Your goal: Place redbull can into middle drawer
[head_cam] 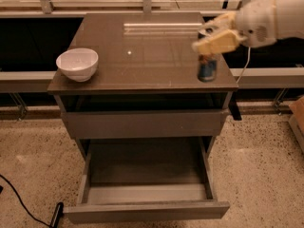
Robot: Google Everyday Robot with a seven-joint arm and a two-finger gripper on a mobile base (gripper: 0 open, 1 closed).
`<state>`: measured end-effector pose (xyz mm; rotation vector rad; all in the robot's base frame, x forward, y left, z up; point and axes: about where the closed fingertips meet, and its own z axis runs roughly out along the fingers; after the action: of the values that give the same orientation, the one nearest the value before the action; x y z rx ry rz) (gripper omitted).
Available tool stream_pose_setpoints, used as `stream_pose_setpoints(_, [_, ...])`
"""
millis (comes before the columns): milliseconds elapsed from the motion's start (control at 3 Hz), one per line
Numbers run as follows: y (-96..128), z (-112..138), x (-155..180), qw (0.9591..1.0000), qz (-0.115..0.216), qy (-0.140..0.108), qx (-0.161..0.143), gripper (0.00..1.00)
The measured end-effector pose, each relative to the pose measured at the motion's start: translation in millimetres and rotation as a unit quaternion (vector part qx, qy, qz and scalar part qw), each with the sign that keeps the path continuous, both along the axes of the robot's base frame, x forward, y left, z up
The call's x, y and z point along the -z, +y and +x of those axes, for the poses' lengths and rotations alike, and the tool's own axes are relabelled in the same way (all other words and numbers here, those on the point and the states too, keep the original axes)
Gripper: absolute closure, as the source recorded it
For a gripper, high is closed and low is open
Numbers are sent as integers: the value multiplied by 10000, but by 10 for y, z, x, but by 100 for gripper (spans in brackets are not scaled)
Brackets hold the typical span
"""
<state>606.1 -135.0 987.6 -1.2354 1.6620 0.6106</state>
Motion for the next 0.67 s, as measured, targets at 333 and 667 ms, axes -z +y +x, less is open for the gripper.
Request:
stream_pose_setpoints(333, [-234, -339, 34, 9998, -101, 133, -93, 100])
stream_pose_setpoints(667, [-214, -325, 32, 9998, -96, 127, -99, 100])
